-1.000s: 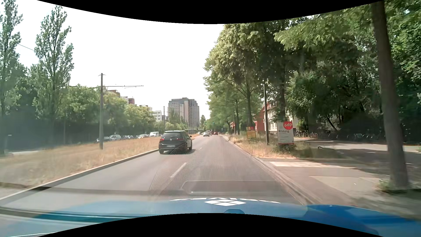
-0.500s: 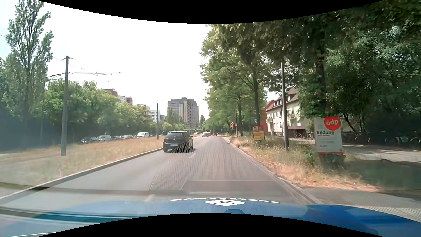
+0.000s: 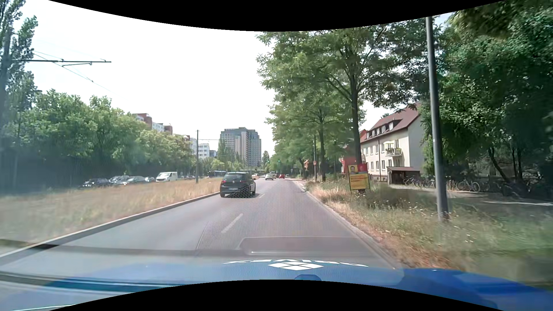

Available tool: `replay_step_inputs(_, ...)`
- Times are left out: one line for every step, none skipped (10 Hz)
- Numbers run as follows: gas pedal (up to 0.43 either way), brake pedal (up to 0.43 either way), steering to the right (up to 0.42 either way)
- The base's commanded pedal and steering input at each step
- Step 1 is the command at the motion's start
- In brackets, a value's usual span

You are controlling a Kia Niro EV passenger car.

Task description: Follow the waypoints while adhering to traffic rules and regulations

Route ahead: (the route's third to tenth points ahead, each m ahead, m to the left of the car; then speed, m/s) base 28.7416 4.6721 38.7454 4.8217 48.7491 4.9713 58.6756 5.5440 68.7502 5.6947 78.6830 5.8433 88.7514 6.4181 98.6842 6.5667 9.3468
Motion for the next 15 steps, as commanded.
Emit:
replay_step_inputs(0.220, 0.000, -0.006)
replay_step_inputs(0.220, 0.000, -0.007)
replay_step_inputs(0.220, 0.000, -0.007)
replay_step_inputs(0.220, 0.000, -0.006)
replay_step_inputs(0.220, 0.000, -0.007)
replay_step_inputs(0.220, 0.000, -0.007)
replay_step_inputs(0.220, 0.000, -0.007)
replay_step_inputs(0.220, 0.000, -0.006)
replay_step_inputs(0.220, 0.000, -0.006)
replay_step_inputs(0.220, 0.000, -0.006)
replay_step_inputs(0.220, 0.000, -0.006)
replay_step_inputs(0.220, 0.000, -0.005)
replay_step_inputs(0.209, 0.000, -0.004)
replay_step_inputs(0.209, 0.000, -0.004)
replay_step_inputs(0.209, 0.000, -0.003)
